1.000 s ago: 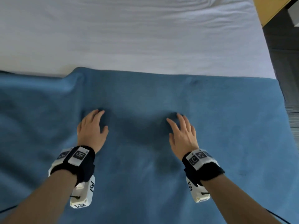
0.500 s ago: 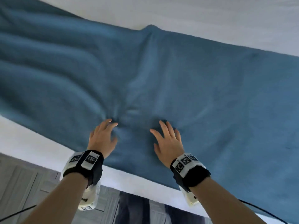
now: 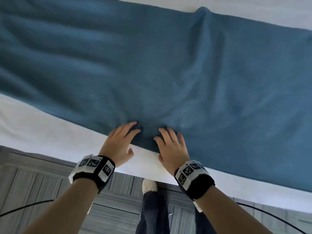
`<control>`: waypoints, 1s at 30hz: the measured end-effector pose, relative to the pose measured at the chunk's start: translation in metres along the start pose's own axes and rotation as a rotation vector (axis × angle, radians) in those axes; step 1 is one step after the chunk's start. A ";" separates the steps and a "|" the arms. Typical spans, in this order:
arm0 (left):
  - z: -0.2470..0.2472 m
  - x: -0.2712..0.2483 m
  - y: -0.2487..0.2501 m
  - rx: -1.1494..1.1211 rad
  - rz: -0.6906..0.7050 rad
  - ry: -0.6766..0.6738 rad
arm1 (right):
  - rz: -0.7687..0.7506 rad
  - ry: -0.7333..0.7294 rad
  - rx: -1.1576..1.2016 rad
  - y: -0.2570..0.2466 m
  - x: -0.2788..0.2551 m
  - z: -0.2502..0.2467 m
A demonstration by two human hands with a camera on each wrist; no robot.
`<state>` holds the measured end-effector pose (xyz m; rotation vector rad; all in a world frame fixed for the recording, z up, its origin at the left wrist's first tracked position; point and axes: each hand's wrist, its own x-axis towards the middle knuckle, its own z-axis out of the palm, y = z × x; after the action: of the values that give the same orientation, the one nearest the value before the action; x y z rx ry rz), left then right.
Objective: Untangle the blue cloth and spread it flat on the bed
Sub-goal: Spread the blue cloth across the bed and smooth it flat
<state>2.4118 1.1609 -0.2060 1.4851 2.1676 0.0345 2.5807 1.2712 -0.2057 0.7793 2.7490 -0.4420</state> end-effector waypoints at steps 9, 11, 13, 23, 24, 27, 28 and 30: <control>-0.029 0.023 -0.069 0.028 -0.312 0.197 | 0.089 0.125 0.278 -0.014 0.014 -0.001; -0.039 0.014 -0.087 0.054 -0.310 0.236 | 0.050 0.053 0.264 -0.019 0.014 0.001; -0.043 -0.003 -0.096 0.106 -0.268 0.240 | 0.012 0.029 0.286 -0.026 0.012 0.001; -0.031 -0.009 -0.128 0.141 -0.400 0.132 | -0.055 -0.137 0.177 -0.049 0.040 -0.003; -0.034 -0.013 -0.137 0.147 -0.427 0.107 | -0.081 -0.169 0.183 -0.053 0.042 -0.002; -0.041 -0.020 -0.151 0.126 -0.476 -0.053 | -0.113 -0.283 0.237 -0.056 0.047 -0.002; -0.046 -0.020 -0.150 0.158 -0.468 -0.144 | -0.108 -0.324 0.272 -0.054 0.050 -0.005; -0.058 -0.011 -0.145 0.233 -0.431 -0.287 | -0.091 -0.379 0.336 -0.044 0.059 -0.016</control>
<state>2.2652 1.1082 -0.1941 1.0267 2.2537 -0.5601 2.5057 1.2692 -0.1997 0.5689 2.3889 -0.9804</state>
